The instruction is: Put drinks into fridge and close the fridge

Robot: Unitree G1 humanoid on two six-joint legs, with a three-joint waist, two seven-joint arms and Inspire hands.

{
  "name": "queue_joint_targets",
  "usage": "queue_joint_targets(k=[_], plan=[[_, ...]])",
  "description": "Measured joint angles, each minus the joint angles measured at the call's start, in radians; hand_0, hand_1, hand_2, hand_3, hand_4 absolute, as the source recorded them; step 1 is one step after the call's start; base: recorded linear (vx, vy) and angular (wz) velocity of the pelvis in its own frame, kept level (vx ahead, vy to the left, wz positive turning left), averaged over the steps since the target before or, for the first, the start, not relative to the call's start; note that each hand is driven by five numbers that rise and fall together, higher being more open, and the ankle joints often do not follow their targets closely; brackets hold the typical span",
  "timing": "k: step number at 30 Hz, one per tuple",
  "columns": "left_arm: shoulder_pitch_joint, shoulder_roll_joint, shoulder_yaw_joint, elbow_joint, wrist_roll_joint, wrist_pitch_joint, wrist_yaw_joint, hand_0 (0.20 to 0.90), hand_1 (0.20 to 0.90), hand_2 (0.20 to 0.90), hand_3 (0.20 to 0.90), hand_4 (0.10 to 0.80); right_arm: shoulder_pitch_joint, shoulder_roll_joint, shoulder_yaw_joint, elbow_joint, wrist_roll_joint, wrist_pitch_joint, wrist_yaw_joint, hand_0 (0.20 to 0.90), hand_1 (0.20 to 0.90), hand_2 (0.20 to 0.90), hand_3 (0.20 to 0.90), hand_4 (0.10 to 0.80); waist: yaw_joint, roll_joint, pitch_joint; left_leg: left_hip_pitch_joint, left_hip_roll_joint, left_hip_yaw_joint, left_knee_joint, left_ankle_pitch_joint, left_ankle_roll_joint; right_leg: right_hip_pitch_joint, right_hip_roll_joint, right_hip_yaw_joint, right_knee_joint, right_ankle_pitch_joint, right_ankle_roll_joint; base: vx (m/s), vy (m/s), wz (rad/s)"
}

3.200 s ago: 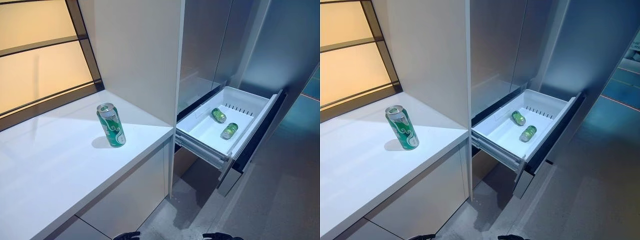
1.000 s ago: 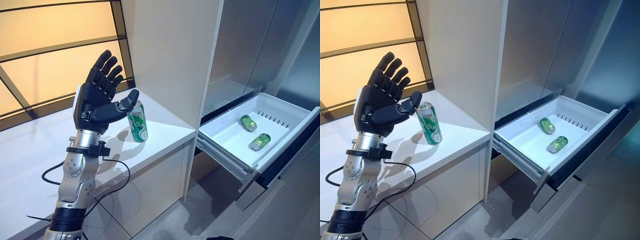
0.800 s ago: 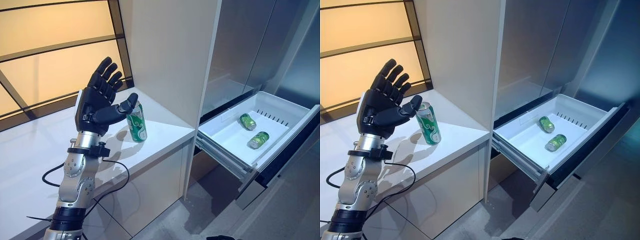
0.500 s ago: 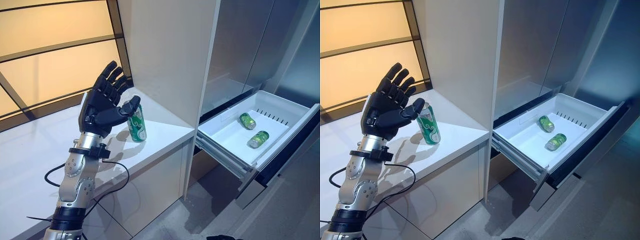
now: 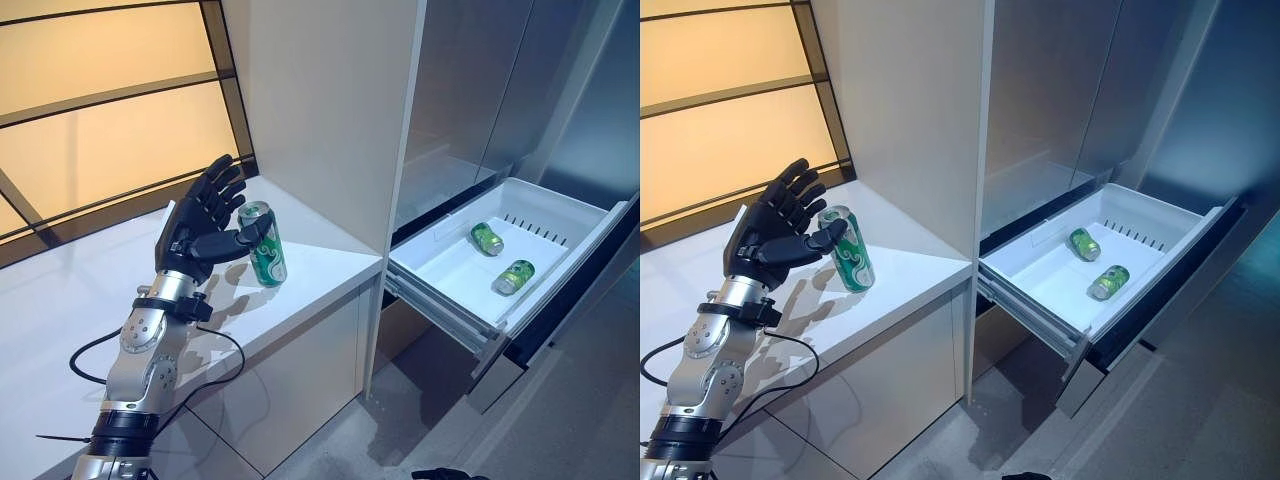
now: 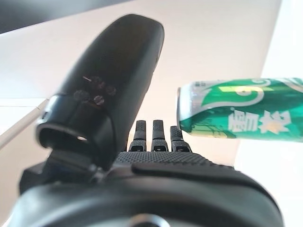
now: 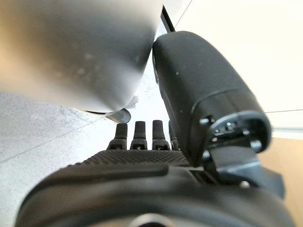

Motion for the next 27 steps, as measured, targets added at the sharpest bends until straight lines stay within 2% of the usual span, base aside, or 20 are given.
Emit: queue_joint_targets(k=[17, 27], plan=[[0.000, 0.000, 0.006, 0.022, -0.023, 0.051, -0.025, 0.900, 0.900, 0.900, 0.900, 0.800, 0.000, 0.000, -0.002, 0.000, -0.006, 0.000, 0.002, 0.900, 0.900, 0.900, 0.900, 0.800, -0.002, 0.000, 0.002, 0.011, 0.000, 0.012, -0.001, -0.001, 0.001, 0.006, 0.000, 0.009, 0.000, 0.000, 0.001, 0.002, 0.001, -0.01], [0.000, 0.041, 0.007, 0.084, -0.022, 0.086, -0.041, 0.900, 0.900, 0.900, 0.900, 0.800, -0.001, 0.000, -0.004, 0.000, -0.007, 0.000, 0.003, 0.900, 0.900, 0.900, 0.900, 0.800, -0.005, 0.000, 0.002, 0.012, 0.000, 0.018, -0.001, -0.003, 0.004, 0.004, 0.000, 0.018, 0.000, 0.000, 0.001, 0.001, 0.000, 0.00]])
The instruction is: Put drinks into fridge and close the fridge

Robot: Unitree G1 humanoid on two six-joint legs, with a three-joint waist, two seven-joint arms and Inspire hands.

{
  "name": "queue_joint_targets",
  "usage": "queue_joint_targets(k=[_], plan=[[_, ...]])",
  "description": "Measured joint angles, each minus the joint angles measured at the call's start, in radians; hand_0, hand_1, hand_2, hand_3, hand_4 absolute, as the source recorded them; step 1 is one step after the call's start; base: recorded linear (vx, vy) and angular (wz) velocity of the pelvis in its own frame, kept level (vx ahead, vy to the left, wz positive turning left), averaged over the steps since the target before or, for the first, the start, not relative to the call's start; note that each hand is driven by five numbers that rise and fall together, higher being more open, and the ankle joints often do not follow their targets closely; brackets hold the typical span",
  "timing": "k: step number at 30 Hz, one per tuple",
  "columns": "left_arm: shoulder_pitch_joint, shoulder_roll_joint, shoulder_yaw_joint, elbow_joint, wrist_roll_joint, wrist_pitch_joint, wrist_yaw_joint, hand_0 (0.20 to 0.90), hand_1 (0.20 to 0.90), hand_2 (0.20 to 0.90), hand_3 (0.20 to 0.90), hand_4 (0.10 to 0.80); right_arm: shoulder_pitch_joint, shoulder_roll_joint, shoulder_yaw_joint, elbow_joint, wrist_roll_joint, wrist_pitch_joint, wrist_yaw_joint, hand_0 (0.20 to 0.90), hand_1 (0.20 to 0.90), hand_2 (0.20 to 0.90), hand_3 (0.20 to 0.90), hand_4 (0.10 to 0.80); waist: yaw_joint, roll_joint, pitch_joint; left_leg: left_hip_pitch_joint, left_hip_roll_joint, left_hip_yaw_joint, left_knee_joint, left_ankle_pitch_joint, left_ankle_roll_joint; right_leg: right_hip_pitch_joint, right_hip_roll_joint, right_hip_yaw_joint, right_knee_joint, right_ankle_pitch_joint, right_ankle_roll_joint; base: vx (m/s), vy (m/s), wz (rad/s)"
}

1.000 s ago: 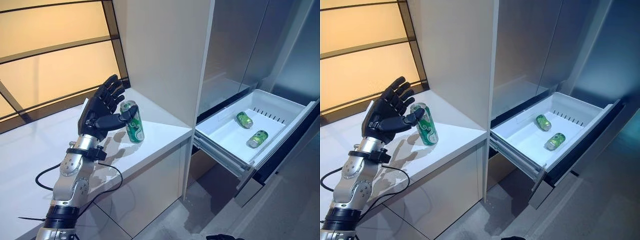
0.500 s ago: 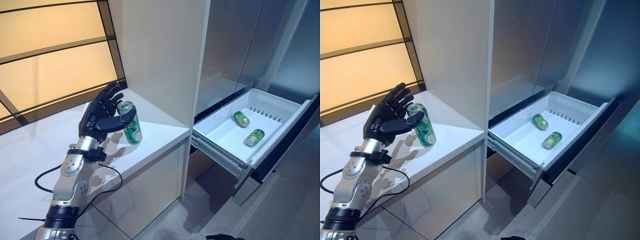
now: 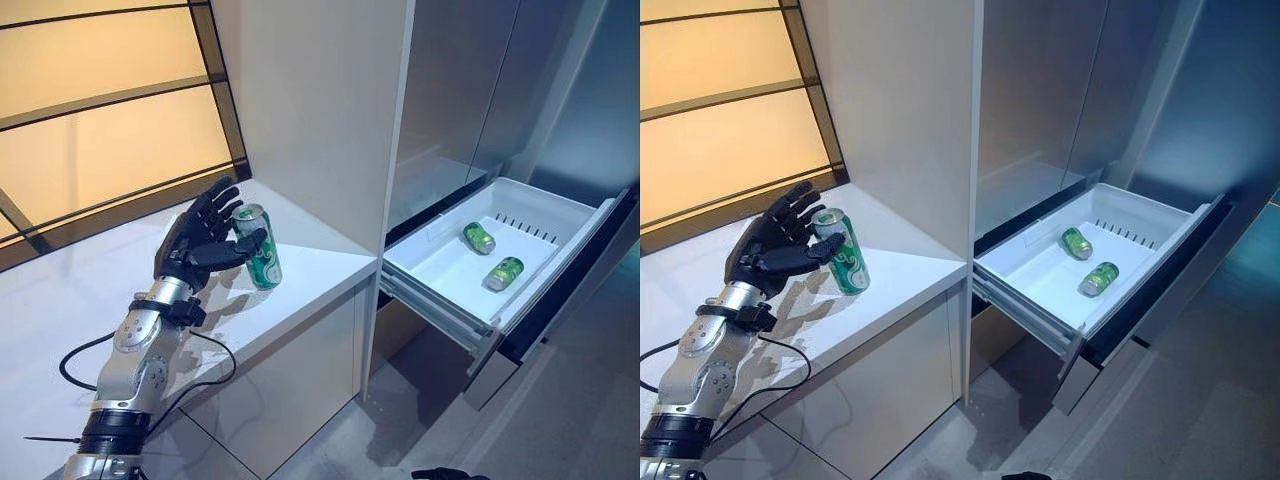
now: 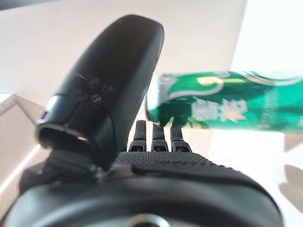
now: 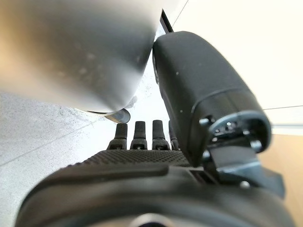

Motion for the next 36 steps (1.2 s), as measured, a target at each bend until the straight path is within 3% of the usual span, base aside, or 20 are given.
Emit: queue_joint_targets(k=[36], plan=[[-0.068, 0.051, -0.001, 0.099, 0.000, 0.029, -0.028, 0.900, 0.900, 0.900, 0.900, 0.800, -0.007, 0.003, -0.001, -0.017, 0.002, -0.001, 0.008, 0.900, 0.900, 0.900, 0.900, 0.800, -0.053, -0.004, -0.002, 0.004, 0.001, 0.051, 0.000, -0.003, 0.005, -0.015, 0.003, 0.050, 0.000, 0.015, 0.003, 0.009, -0.001, -0.03]])
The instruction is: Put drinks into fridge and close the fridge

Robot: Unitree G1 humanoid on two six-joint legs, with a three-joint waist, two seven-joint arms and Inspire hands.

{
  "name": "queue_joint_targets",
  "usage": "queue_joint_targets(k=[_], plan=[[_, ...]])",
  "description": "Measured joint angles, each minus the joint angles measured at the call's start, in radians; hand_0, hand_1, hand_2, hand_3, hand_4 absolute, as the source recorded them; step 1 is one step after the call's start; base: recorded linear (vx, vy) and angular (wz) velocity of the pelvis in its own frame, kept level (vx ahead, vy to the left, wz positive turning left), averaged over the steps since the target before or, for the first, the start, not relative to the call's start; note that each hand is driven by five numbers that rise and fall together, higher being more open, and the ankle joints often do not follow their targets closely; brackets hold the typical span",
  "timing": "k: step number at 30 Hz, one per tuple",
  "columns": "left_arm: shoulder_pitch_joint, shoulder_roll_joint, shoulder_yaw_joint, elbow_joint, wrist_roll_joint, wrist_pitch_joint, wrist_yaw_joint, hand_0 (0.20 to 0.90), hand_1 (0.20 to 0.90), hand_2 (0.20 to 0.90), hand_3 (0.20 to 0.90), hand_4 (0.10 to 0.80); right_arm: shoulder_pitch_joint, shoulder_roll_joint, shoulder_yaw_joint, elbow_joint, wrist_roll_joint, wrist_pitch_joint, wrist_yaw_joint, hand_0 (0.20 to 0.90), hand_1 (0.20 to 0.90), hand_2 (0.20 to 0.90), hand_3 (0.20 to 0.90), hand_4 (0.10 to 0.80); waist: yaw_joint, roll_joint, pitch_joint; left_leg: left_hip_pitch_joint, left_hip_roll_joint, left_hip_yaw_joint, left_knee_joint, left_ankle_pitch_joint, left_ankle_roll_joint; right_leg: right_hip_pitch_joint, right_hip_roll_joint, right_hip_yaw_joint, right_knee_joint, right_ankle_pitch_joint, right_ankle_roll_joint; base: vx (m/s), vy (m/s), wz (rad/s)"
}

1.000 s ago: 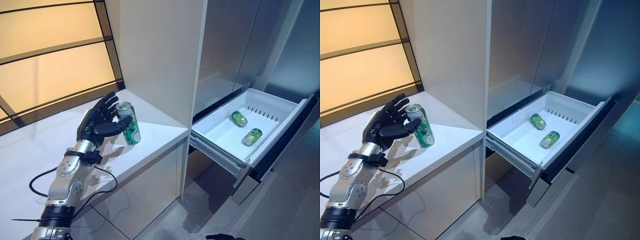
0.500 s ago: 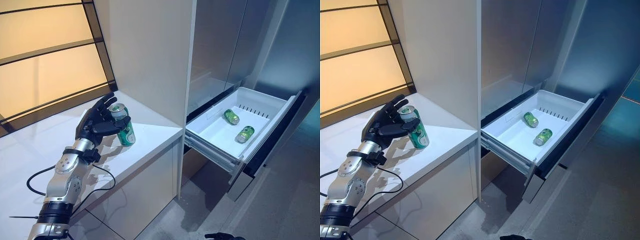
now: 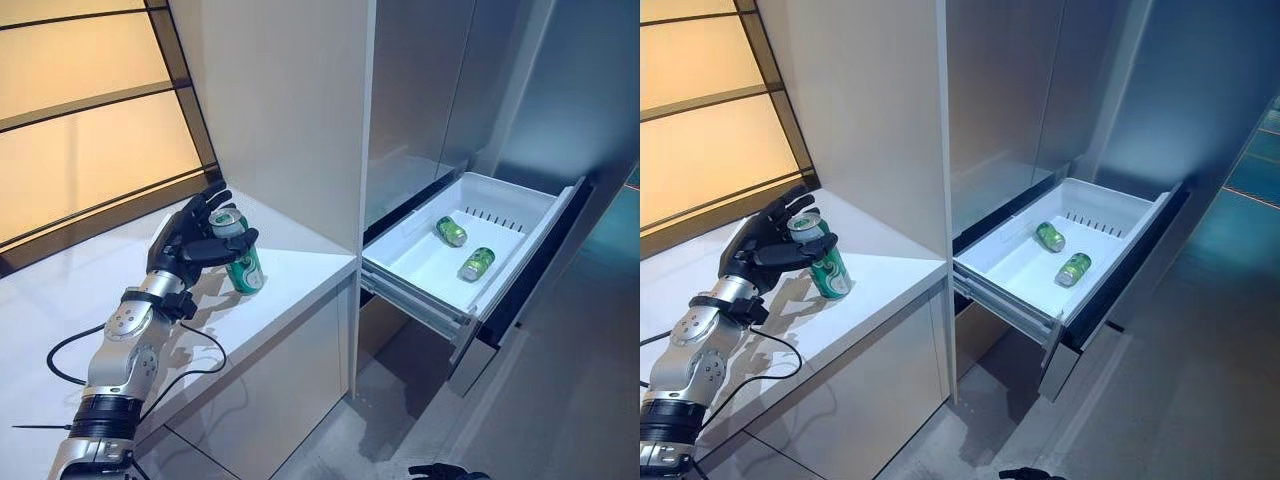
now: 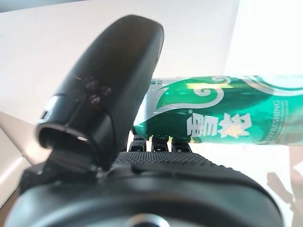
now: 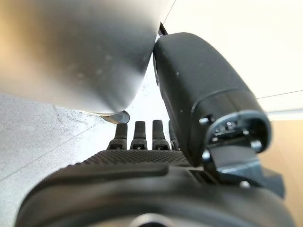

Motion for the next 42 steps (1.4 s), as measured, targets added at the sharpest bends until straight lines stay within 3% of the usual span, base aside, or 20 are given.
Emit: queue_joint_targets(k=[24, 25, 26, 27, 28, 29, 42], plan=[[-0.020, 0.001, -0.008, 0.078, 0.002, 0.021, -0.014, 0.900, 0.900, 0.900, 0.900, 0.800, 0.001, 0.001, -0.001, 0.000, 0.006, -0.001, 0.000, 0.900, 0.900, 0.900, 0.900, 0.800, -0.002, -0.002, -0.001, 0.002, 0.000, 0.026, 0.000, -0.001, 0.002, -0.013, 0.001, 0.025, 0.000, 0.008, 0.002, 0.003, 0.000, -0.02], [-0.020, 0.001, -0.008, 0.078, 0.002, 0.021, -0.014, 0.855, 0.855, 0.855, 0.848, 0.748, 0.001, 0.001, -0.001, 0.000, 0.006, -0.001, 0.000, 0.900, 0.900, 0.900, 0.900, 0.800, -0.002, -0.002, -0.001, 0.002, -0.001, 0.026, 0.000, -0.001, 0.003, -0.013, 0.001, 0.025, 0.000, 0.008, 0.002, 0.000, 0.000, 0.00], [-0.020, 0.001, -0.008, 0.078, 0.002, 0.021, -0.014, 0.639, 0.639, 0.639, 0.595, 0.495, 0.001, 0.001, -0.001, 0.000, 0.006, -0.001, 0.000, 0.900, 0.900, 0.900, 0.900, 0.800, -0.002, -0.002, -0.001, 0.002, -0.001, 0.027, 0.000, -0.001, 0.003, -0.013, 0.001, 0.026, 0.000, 0.008, 0.002, 0.000, 0.000, 0.00], [-0.020, 0.001, -0.008, 0.078, 0.002, 0.021, -0.014, 0.528, 0.528, 0.528, 0.466, 0.366, 0.001, 0.001, -0.001, 0.000, 0.006, -0.001, 0.000, 0.900, 0.900, 0.900, 0.900, 0.800, -0.002, -0.002, -0.001, 0.002, -0.001, 0.027, 0.000, -0.001, 0.003, -0.013, 0.001, 0.026, 0.000, 0.008, 0.002, 0.000, 0.000, 0.00], [-0.020, 0.001, -0.009, 0.078, 0.002, 0.021, -0.014, 0.505, 0.505, 0.505, 0.439, 0.339, 0.001, 0.001, -0.001, 0.000, 0.006, -0.001, 0.000, 0.900, 0.900, 0.900, 0.900, 0.800, -0.002, -0.002, -0.001, 0.002, -0.001, 0.027, 0.000, -0.001, 0.003, -0.013, 0.001, 0.026, 0.000, 0.008, 0.002, 0.000, 0.000, 0.00], [-0.020, 0.001, -0.009, 0.078, 0.002, 0.021, -0.014, 0.300, 0.300, 0.300, 0.200, 0.100, 0.001, 0.001, -0.001, 0.000, 0.006, -0.001, 0.000, 0.900, 0.900, 0.900, 0.900, 0.800, -0.002, -0.002, -0.001, 0.002, -0.001, 0.027, 0.000, -0.002, 0.003, -0.014, 0.001, 0.026, 0.000, 0.008, 0.002, 0.000, 0.000, 0.00], [-0.026, 0.001, -0.012, 0.089, 0.001, 0.021, -0.012, 0.300, 0.300, 0.300, 0.200, 0.100, 0.001, 0.002, -0.001, 0.000, 0.006, -0.003, 0.000, 0.900, 0.900, 0.900, 0.900, 0.800, -0.005, -0.004, -0.001, 0.002, -0.001, 0.030, 0.000, -0.002, 0.004, -0.015, 0.002, 0.030, 0.000, 0.008, 0.003, 0.000, 0.000, 0.00]])
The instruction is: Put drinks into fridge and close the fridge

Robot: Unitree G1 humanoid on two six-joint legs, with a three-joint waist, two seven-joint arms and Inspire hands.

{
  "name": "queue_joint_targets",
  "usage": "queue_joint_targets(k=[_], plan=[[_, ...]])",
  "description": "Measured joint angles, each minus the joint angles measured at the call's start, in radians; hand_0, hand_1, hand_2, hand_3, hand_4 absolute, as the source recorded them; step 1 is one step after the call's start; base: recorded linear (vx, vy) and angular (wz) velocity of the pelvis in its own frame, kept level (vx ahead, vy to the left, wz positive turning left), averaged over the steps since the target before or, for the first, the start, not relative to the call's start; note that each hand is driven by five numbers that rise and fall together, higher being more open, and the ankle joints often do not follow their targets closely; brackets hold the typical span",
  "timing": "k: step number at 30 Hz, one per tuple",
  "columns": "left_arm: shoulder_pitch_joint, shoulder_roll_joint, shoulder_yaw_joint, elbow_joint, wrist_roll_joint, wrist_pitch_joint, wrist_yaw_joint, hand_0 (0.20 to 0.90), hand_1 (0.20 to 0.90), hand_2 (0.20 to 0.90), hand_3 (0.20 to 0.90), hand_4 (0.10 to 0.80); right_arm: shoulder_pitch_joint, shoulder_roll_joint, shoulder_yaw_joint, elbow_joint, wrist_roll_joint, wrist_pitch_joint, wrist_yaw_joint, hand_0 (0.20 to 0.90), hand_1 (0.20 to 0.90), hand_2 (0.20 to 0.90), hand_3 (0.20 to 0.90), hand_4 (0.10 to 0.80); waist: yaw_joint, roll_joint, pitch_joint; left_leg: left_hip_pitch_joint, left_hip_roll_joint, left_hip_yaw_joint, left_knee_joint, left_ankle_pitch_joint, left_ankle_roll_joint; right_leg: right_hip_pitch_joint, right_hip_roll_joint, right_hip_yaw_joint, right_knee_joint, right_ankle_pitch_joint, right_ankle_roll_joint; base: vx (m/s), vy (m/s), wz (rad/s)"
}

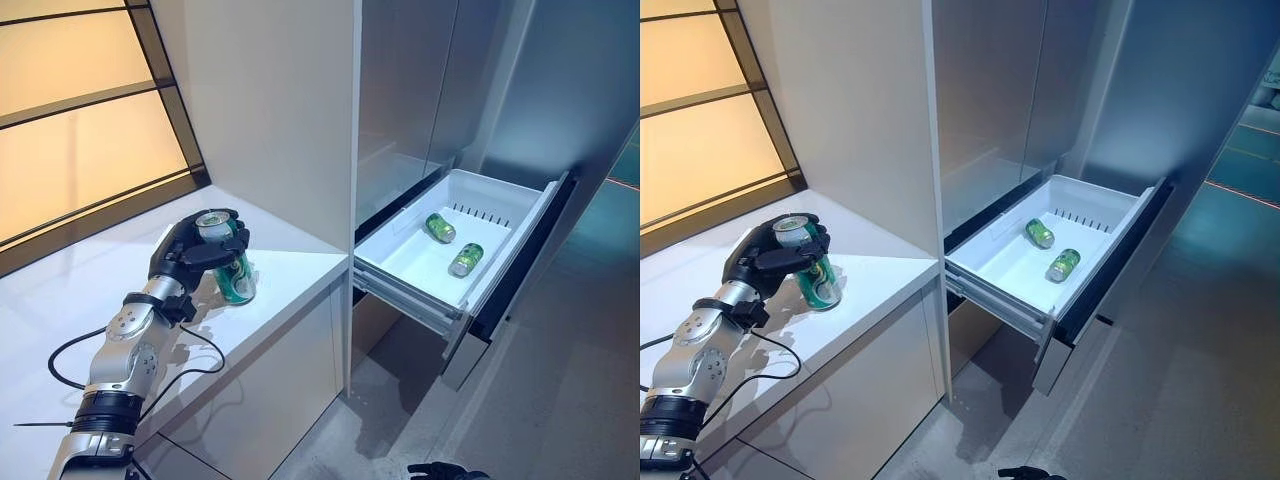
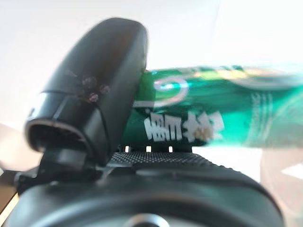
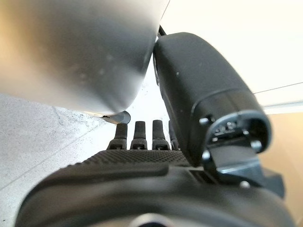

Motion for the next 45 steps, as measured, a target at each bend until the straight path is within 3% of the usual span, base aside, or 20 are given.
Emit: queue_joint_targets(k=[9, 13, 17, 22, 24, 29, 34, 45], plan=[[-0.005, 0.000, -0.001, -0.001, 0.000, -0.001, 0.005, 0.300, 0.300, 0.300, 0.200, 0.100, 0.003, -0.003, 0.002, -0.016, 0.035, -0.006, 0.000, 0.900, 0.900, 0.900, 0.900, 0.800, 0.001, -0.005, 0.003, 0.001, -0.001, 0.014, 0.000, -0.002, 0.003, -0.004, 0.001, 0.017, 0.000, 0.004, 0.003, -0.005, -0.006, -0.04], [-0.006, 0.000, -0.001, -0.022, 0.000, -0.003, 0.009, 0.300, 0.300, 0.300, 0.200, 0.100, 0.047, -0.014, 0.022, -0.132, 0.092, 0.008, 0.000, 0.900, 0.900, 0.900, 0.900, 0.800, 0.001, -0.016, 0.011, 0.001, -0.001, 0.016, 0.000, -0.002, 0.003, -0.005, 0.001, 0.018, 0.000, 0.005, 0.003, -0.003, -0.003, -0.01], [-0.005, -0.001, -0.006, -0.086, 0.000, -0.004, 0.006, 0.300, 0.300, 0.300, 0.200, 0.100, 0.120, -0.042, 0.072, -0.458, 0.131, 0.055, 0.003, 0.900, 0.900, 0.900, 0.900, 0.800, -0.004, -0.033, 0.033, -0.005, 0.000, 0.019, 0.001, -0.001, 0.003, -0.012, 0.001, 0.019, 0.000, 0.009, 0.001, -0.037, -0.020, -0.02], [-0.003, -0.002, -0.075, -0.198, 0.000, -0.026, -0.028, 0.300, 0.300, 0.300, 0.200, 0.100, 0.129, -0.042, 0.069, -0.849, 0.206, 0.088, 0.043, 0.900, 0.900, 0.900, 0.900, 0.800, -0.027, -0.045, 0.054, -0.005, -0.002, 0.019, 0.005, -0.001, 0.004, -0.012, -0.001, 0.020, 0.005, 0.013, 0.003, -0.030, -0.010, 0.00], [-0.002, -0.002, -0.110, -0.261, -0.001, -0.039, -0.061, 0.300, 0.300, 0.300, 0.200, 0.100, 0.117, -0.075, 0.062, -1.032, 0.257, 0.109, 0.077, 0.900, 0.900, 0.900, 0.900, 0.800, -0.031, -0.045, 0.061, -0.005, -0.003, 0.020, 0.006, -0.002, 0.004, -0.012, -0.001, 0.021, 0.005, 0.013, 0.003, -0.015, 0.001, 0.00], [0.002, -0.002, -0.138, -0.345, -0.008, -0.105, -0.185, 0.300, 0.300, 0.300, 0.200, 0.100, -0.003, -0.179, 0.008, -1.236, 0.422, 0.152, 0.146, 0.900, 0.900, 0.900, 0.900, 0.800, -0.048, -0.040, 0.067, -0.006, -0.003, 0.024, 0.006, -0.002, 0.004, -0.015, -0.001, 0.025, 0.006, 0.014, 0.004, -0.048, 0.001, -0.02], [0.002, -0.001, -0.138, -0.403, -0.039, -0.115, -0.268, 0.300, 0.300, 0.300, 0.200, 0.100, -0.077, -0.243, -0.069, -1.359, 0.540, 0.152, 0.156, 0.900, 0.900, 0.900, 0.900, 0.800, -0.049, -0.027, 0.074, -0.005, -0.001, 0.026, 0.006, -0.002, 0.004, -0.016, 0.002, 0.030, 0.005, 0.014, 0.004, -0.005, -0.002, -0.01], [-0.003, 0.000, -0.194, -0.507, -0.108, -0.085, -0.339, 0.300, 0.300, 0.300, 0.200, 0.100, -0.140, -0.252, -0.040, -1.447, 0.611, 0.152, 0.152, 0.900, 0.900, 0.900, 0.900, 0.800, -0.046, -0.022, 0.078, -0.006, -0.002, 0.027, 0.006, -0.002, 0.004, -0.017, 0.002, 0.031, 0.006, 0.014, 0.004, 0.000, 0.000, 0.00]])
